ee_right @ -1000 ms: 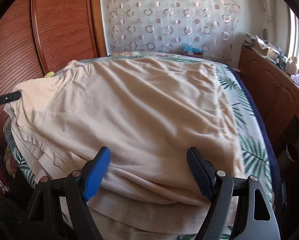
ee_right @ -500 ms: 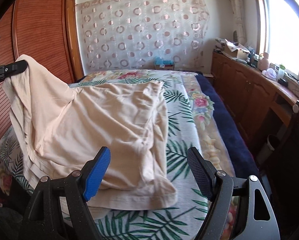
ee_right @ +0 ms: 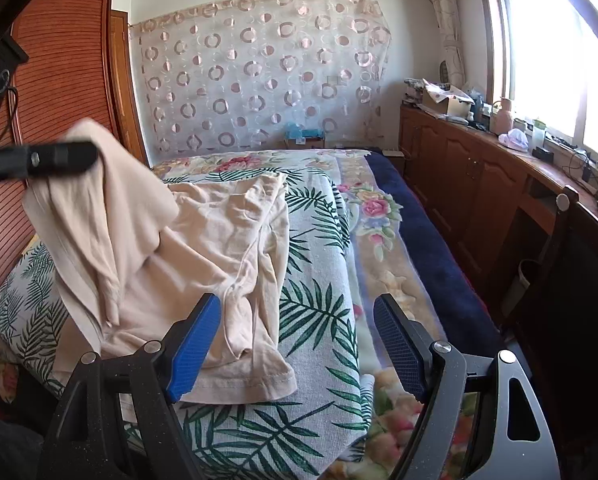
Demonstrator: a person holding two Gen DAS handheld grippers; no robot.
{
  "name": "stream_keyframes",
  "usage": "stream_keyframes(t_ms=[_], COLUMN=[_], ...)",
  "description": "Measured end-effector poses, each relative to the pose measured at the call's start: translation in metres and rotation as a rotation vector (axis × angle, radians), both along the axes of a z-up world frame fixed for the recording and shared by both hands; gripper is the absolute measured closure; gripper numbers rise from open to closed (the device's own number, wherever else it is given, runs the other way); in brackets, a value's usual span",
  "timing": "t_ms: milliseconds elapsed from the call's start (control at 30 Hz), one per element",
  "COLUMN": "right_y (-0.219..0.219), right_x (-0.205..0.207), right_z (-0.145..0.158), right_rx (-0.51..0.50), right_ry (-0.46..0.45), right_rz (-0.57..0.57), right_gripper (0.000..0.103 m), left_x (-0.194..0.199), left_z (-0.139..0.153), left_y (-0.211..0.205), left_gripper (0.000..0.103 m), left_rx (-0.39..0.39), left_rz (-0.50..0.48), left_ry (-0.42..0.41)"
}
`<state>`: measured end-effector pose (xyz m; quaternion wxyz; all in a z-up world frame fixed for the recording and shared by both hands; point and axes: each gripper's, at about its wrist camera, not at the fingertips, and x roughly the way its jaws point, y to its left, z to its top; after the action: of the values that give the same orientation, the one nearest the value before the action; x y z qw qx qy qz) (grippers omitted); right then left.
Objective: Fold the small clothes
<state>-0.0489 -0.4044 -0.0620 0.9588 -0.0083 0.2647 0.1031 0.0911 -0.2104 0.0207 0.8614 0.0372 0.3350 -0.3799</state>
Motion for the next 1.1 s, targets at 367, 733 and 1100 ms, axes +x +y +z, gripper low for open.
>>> stream_keyframes(t_ms=[367, 733, 1100], right_y=[-0.001, 0.06, 0.167], right_x=[0.006, 0.036, 0.079], right_z=[0.012, 0.029, 0.019], right_rx=[-0.005, -0.036, -0.089], right_ry=[-0.018, -0.043, 0.034], right_rz=[0.002, 0.17, 0.439], right_gripper=[0.023, 0.023, 0.023], left_x=[-0.007, -0.013, -0.01], left_z=[-0.004, -0.014, -0.033], left_y=[0.054, 0.153, 0.221], left_gripper=[0.025, 0.025, 0.025], left_rx=[0.015, 0.054, 0.045], left_rz=[0.11, 0.352, 0.528], left_ry=[-0.043, -0.083, -0.06])
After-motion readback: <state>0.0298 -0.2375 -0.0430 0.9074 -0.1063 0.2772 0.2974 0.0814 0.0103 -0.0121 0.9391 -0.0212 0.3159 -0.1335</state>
